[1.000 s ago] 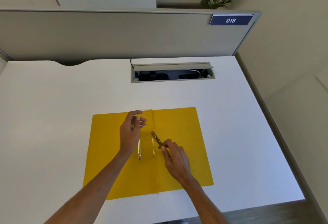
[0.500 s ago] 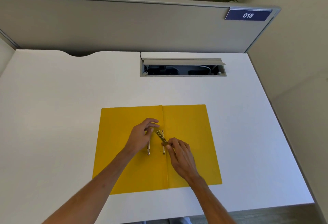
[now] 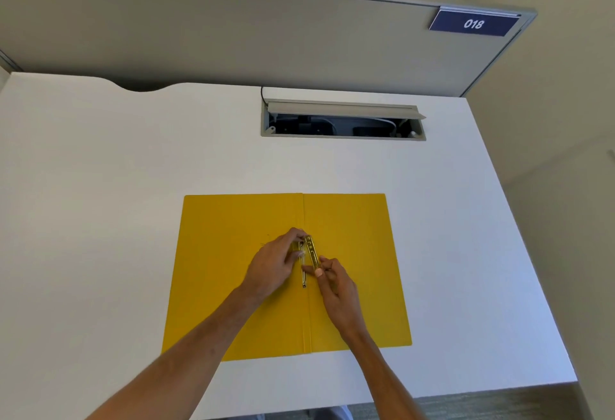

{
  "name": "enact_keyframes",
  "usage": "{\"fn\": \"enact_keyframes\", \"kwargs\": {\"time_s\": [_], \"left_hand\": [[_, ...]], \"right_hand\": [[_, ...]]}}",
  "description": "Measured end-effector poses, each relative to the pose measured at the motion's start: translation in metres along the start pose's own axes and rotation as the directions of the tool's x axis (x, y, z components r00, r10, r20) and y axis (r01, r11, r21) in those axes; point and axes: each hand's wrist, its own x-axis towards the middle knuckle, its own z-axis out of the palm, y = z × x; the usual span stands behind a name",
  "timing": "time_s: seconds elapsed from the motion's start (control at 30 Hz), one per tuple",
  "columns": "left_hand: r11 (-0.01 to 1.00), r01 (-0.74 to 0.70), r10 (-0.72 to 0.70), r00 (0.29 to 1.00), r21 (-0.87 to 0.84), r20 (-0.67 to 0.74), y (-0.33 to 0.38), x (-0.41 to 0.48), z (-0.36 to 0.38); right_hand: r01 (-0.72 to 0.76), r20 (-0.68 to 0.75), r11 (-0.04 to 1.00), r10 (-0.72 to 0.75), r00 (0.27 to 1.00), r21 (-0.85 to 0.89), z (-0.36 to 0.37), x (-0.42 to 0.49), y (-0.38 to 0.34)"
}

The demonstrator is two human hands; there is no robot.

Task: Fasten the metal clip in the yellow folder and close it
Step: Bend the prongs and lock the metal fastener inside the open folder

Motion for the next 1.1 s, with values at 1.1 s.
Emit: {"fn": "enact_keyframes", "kwargs": {"time_s": [1.1], "left_hand": [[1.000,-0.028,0.028,0.995,0.003,-0.099,-0.001,0.000,0.007]], "right_hand": [[-0.278,0.103,0.934,0.261,0.960,0.223,-0.010,0.031,-0.024]]}}
